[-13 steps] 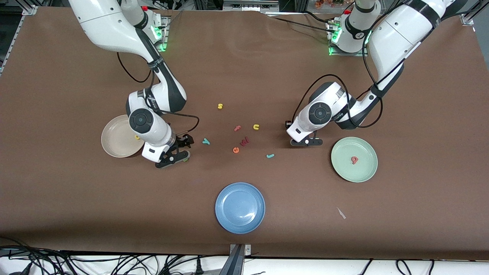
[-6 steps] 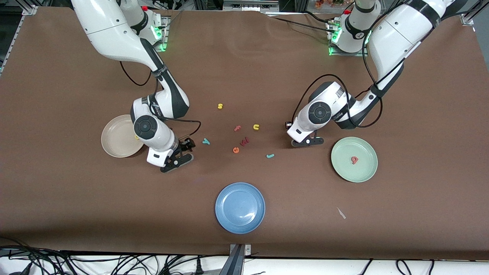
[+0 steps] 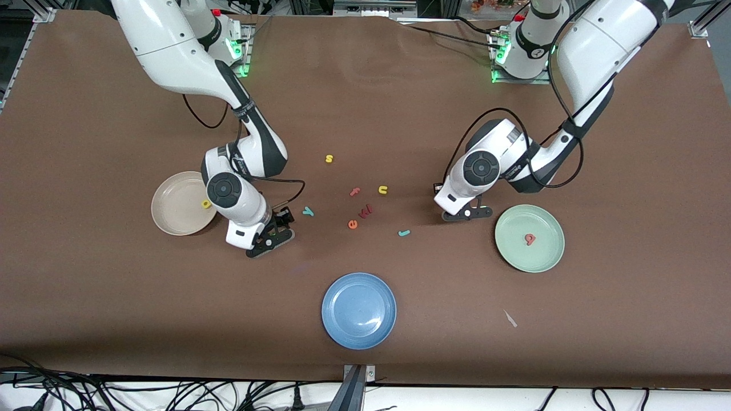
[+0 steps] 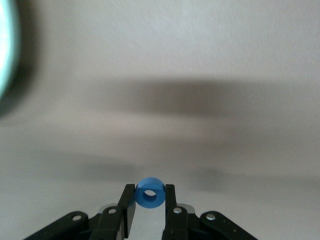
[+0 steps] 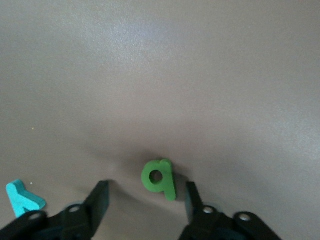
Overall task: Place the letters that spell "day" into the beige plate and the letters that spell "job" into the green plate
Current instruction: 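Grasp the green q with the right gripper while the left grasps blue o, then place the green q on the beige plate while the left gripper places o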
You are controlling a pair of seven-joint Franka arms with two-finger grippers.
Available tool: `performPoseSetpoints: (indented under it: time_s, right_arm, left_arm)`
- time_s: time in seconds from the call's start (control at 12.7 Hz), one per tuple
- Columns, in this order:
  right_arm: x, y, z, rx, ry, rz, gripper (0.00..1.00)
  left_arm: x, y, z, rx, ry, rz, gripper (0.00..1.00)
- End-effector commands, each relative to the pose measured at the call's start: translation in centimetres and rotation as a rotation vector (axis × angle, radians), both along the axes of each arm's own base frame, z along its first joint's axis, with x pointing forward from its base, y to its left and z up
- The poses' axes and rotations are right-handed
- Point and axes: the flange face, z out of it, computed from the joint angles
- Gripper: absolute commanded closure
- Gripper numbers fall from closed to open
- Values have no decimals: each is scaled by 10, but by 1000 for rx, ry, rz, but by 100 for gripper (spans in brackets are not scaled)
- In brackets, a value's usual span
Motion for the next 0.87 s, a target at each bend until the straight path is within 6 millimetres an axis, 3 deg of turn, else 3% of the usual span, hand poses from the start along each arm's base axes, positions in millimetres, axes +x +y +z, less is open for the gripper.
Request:
performPoseSetpoints:
  time_s: [0.0, 0.16, 0.31, 0.55, 0.63, 0.71, 0.79]
  right_arm:
    - [6, 1, -2, 8, -8, 21, 39]
    - [7, 1, -2, 10, -17, 25, 48]
    - [7, 1, -4, 10, -15, 22, 59]
    - [8, 0, -4, 11, -13, 18, 87]
    - [9, -2, -1, 15, -16, 9, 88]
    - [11, -3, 4, 18, -17, 1, 96]
    - [13, -3, 17, 28, -30, -6, 99]
  left_arm:
    - [18, 16, 31, 38, -2, -76, 98]
    - [32, 37, 36, 25, -2, -116, 98]
    - [52, 71, 36, 40, -28, -189, 98]
    - [71, 104, 28, 28, -30, -225, 98]
    - [74, 115, 20, 46, -25, -240, 98]
    - [78, 124, 12, 63, -26, -255, 98]
    - [83, 127, 9, 65, -35, -256, 98]
